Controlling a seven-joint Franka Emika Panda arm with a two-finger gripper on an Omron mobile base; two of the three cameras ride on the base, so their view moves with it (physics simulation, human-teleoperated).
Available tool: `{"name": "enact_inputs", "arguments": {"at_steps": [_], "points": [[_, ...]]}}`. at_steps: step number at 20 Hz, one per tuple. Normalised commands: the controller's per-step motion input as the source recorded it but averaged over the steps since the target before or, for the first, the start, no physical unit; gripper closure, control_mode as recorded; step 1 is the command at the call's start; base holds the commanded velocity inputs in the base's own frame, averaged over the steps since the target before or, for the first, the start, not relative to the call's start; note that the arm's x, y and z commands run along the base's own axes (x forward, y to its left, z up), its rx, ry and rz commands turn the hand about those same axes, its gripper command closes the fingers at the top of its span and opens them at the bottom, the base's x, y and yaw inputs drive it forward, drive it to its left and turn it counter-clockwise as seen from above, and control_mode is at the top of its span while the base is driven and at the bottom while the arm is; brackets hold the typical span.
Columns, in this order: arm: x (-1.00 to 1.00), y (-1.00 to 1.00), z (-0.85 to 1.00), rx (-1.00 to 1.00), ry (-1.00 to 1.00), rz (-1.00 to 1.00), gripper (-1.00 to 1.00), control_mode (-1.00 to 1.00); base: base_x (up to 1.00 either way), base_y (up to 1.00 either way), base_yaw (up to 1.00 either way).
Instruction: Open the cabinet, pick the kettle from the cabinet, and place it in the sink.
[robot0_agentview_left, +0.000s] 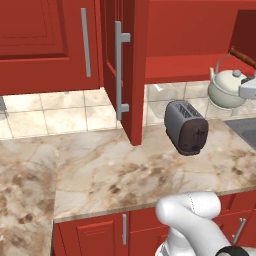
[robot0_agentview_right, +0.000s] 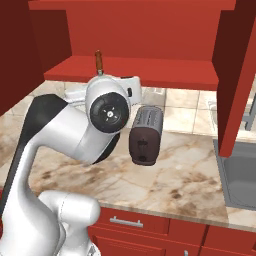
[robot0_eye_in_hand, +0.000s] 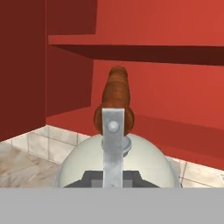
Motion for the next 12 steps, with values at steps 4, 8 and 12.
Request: {"name": "enact_inputs", "arguments": {"at_steps": [4,8,12], "points": [[-0.17,0.17,-0.22,-0.01,0.0,-0.01,1.0,-1.0,0.0,0.0,0.0],[-0.14,0.15,-0.21,0.0,0.02,-0.01,1.0,-1.0,0.0,0.0,0.0],[-0.14,0.16,-0.24,0.0,0.1,0.0,1.0,-1.0,0.0,0.0,0.0]]}}
